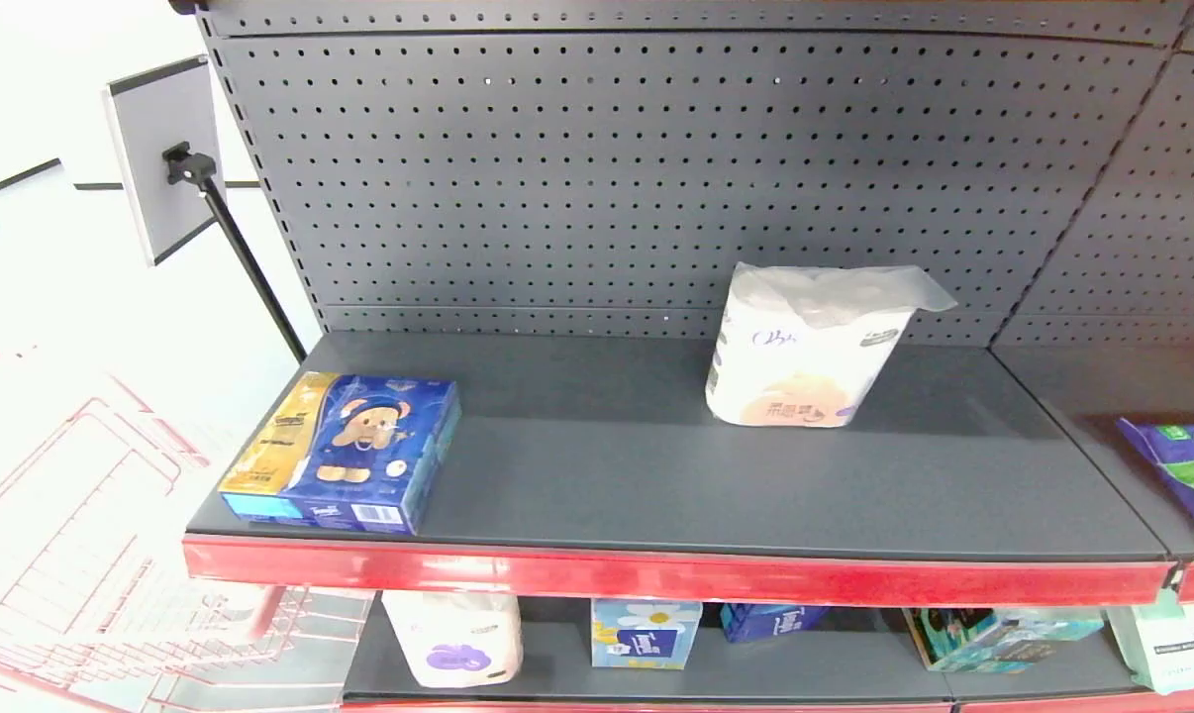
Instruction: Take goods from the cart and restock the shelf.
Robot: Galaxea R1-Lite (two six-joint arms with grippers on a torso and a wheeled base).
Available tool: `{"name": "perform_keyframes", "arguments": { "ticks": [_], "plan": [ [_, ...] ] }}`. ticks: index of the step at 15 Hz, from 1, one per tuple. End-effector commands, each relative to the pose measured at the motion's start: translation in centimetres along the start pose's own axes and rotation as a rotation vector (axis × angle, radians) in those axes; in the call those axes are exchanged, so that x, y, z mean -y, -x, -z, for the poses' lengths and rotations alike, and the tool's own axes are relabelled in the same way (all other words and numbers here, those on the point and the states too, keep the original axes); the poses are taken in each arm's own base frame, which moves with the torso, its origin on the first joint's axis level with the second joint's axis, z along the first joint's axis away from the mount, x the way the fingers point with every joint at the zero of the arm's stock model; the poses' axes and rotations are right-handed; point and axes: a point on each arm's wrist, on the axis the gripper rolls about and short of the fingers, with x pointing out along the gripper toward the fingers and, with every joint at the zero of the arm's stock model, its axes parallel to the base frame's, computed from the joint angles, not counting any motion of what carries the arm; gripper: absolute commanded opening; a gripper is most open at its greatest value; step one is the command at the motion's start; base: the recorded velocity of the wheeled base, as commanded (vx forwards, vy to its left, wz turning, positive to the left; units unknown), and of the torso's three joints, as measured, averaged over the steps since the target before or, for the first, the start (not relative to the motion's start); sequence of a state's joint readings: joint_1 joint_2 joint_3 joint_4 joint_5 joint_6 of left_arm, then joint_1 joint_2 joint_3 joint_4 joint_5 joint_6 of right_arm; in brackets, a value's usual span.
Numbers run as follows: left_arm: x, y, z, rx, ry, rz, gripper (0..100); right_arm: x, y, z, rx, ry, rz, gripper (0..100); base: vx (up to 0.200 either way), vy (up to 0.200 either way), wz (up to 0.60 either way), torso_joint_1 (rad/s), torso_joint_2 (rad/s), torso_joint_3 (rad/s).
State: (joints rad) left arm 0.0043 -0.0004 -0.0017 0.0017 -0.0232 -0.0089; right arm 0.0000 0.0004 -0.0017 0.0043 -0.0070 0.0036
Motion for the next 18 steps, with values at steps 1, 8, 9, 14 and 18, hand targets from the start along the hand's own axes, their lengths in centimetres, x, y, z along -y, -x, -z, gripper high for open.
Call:
{"name": "perform_keyframes", "arguments": {
  "ticks": [1,8,9,14,18],
  "plan": [
    [0.0,-0.02,0.04,-0.002,0.0,-0.002,100,0.0,0.0,0.01,0.0,0.001,-0.001,100,0.0,0.2,0.0,0.002,0.01,0.002],
    [0.0,0.0,0.0,0.0,0.0,-0.002,100,0.0,0.0,0.01,0.0,0.001,-0.001,100,0.0,0.2,0.0,0.002,0.0,0.002],
    [0.0,-0.02,0.04,-0.002,0.0,-0.002,100,0.0,0.0,0.01,0.0,0.001,-0.001,100,0.0,0.2,0.0,-0.002,0.01,0.002],
    [-0.01,-0.02,0.04,-0.002,0.0,-0.004,100,0.0,0.0,0.01,0.0,0.001,-0.001,100,0.0,0.2,0.0,0.002,0.0,0.003],
    [-0.02,-0.02,0.04,-0.002,0.0,-0.008,100,0.0,-0.01,0.01,-0.002,0.002,-0.001,100,0.0,0.2,0.0,0.0,0.0,0.005]
  ]
}}
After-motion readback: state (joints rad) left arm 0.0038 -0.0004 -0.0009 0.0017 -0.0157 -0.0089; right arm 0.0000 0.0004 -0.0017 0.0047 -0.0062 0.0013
